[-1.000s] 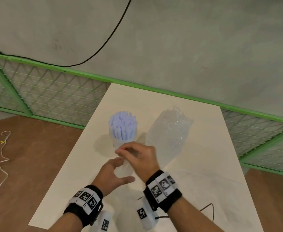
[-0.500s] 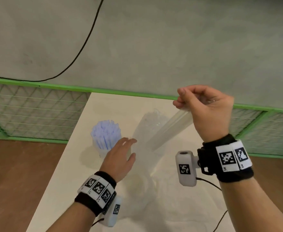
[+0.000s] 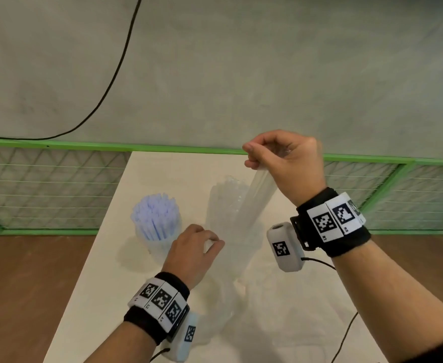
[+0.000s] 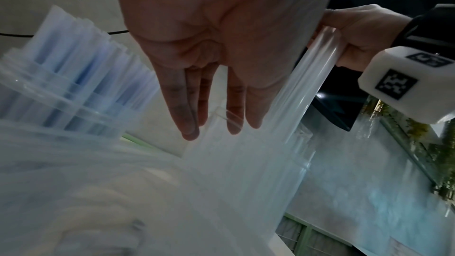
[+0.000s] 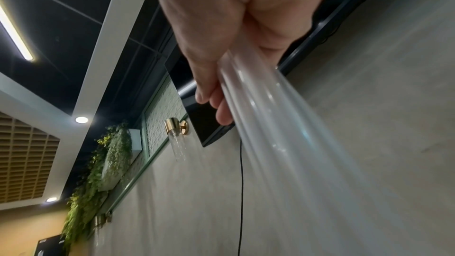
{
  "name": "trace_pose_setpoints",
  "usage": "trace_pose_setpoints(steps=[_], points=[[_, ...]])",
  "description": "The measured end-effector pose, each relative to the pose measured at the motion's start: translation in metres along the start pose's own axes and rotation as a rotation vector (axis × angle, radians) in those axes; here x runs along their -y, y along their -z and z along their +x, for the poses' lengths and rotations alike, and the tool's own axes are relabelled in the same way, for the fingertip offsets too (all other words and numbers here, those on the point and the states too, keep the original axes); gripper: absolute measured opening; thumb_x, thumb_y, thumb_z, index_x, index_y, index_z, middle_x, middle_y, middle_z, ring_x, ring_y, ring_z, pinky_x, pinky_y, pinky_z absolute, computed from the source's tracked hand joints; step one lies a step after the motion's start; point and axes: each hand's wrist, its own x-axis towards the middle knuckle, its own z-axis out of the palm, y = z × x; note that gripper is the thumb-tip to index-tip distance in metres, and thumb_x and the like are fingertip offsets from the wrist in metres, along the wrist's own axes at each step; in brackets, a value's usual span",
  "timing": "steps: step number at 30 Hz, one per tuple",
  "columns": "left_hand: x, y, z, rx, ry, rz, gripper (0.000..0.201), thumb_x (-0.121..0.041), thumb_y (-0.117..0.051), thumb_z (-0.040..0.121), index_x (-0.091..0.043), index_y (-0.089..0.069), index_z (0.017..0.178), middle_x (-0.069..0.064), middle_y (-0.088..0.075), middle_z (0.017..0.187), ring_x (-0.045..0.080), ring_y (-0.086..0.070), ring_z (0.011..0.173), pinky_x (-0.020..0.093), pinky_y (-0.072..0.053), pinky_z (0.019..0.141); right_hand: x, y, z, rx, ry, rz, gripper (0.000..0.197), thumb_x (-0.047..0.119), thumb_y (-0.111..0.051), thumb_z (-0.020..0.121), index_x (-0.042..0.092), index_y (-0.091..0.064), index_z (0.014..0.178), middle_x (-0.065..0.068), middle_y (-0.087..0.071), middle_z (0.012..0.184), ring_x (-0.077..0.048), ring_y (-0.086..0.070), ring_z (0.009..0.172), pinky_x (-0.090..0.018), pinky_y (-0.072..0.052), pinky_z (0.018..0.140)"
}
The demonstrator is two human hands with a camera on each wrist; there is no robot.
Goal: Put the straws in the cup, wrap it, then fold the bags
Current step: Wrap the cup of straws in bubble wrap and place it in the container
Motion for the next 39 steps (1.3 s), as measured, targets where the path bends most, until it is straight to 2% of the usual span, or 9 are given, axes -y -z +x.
trace_pose_setpoints(steps=[6,12,16,20,22,25,28,34,39], points=[[-0.008,0.005,0.009,-0.086,-0.047,0.085,0.021,-0.049,-0.068,0.082,-0.028,-0.065,0.087,-0.011,-0.036,0.116,0.015,-0.051,0.085,0.028,-0.043,0.079,-0.011,-0.007,-0.007,0.079,0.023,-0.075,0.009,0.012,-0.078,0.082,0.004,-0.075,0.082,-0.007,-0.071,0.067,-0.019,-0.072,0.062,-0.044,-0.061,0.064],[-0.022,0.012,0.037,0.004,-0.15,0.137,0.019,-0.034,-0.069,0.085,-0.021,-0.06,0.094,-0.007,-0.044,0.1,0.013,-0.049,0.079,0.022,-0.038,0.077,-0.012,-0.005,-0.01,0.171,0.157,-0.203,0.01,0.014,-0.074,0.086,0.005,-0.074,0.084,0.0,-0.071,0.07,-0.009,-0.071,0.062,-0.027,-0.057,0.06],[-0.027,0.014,0.051,0.041,-0.167,0.125,0.023,-0.023,-0.07,0.085,-0.022,-0.055,0.102,-0.005,-0.047,0.098,0.017,-0.056,0.075,0.033,-0.048,0.08,-0.029,-0.005,-0.016,0.188,0.314,-0.362,0.011,0.017,-0.073,0.088,0.007,-0.075,0.087,0.002,-0.072,0.073,-0.009,-0.068,0.066,-0.024,-0.055,0.063],[-0.028,0.012,0.057,0.063,-0.219,0.078,0.033,-0.017,-0.072,0.084,-0.023,-0.057,0.112,-0.005,-0.047,0.102,0.015,-0.055,0.071,0.027,-0.045,0.077,-0.059,-0.01,-0.03,0.203,0.42,-0.521,0.01,0.016,-0.069,0.09,0.009,-0.074,0.087,0.001,-0.073,0.079,-0.01,-0.065,0.073,-0.026,-0.052,0.068],[-0.025,0.013,0.058,0.066,-0.236,0.038,0.029,-0.014,-0.073,0.083,-0.021,-0.061,0.108,-0.008,-0.047,0.097,0.01,-0.052,0.067,0.023,-0.043,0.075,-0.076,-0.013,-0.039,0.236,0.43,-0.575,0.016,0.02,-0.062,0.095,0.01,-0.073,0.09,0.0,-0.073,0.086,-0.014,-0.066,0.083,-0.029,-0.052,0.075],[-0.018,0.015,0.058,0.055,-0.26,-0.058,0.026,-0.008,-0.074,0.08,-0.017,-0.065,0.103,-0.013,-0.047,0.09,0.009,-0.056,0.07,0.025,-0.048,0.075,-0.098,-0.018,-0.052,0.271,0.394,-0.649,0.035,0.035,-0.045,0.101,0.013,-0.071,0.109,0.0,-0.072,0.109,-0.017,-0.063,0.111,-0.03,-0.05,0.093],[-0.012,0.016,0.057,0.026,-0.283,-0.113,0.024,-0.003,-0.074,0.079,-0.013,-0.066,0.099,-0.006,-0.053,0.093,0.012,-0.061,0.073,0.031,-0.053,0.077,-0.11,-0.022,-0.059,0.35,0.384,-0.731,0.044,0.04,-0.03,0.105,0.016,-0.062,0.125,0.004,-0.066,0.123,-0.018,-0.052,0.128,-0.03,-0.042,0.1],[-0.009,0.016,0.057,0.004,-0.272,-0.159,0.017,-0.005,-0.071,0.082,-0.014,-0.066,0.097,-0.008,-0.056,0.091,0.008,-0.062,0.076,0.03,-0.053,0.079,-0.114,-0.022,-0.065,0.42,0.385,-0.79,0.046,0.037,-0.024,0.106,0.015,-0.054,0.134,0.003,-0.061,0.132,-0.022,-0.046,0.133,-0.032,-0.035,0.106],[-0.005,0.019,0.049,0.065,-0.288,-0.241,0.026,-0.009,-0.065,0.08,-0.022,-0.064,0.103,-0.007,-0.057,0.104,0.008,-0.064,0.085,0.024,-0.054,0.083,-0.117,-0.014,-0.071,0.45,0.311,-0.788,0.048,0.04,-0.024,0.105,0.018,-0.053,0.136,0.005,-0.064,0.128,-0.017,-0.047,0.132,-0.028,-0.036,0.105]])
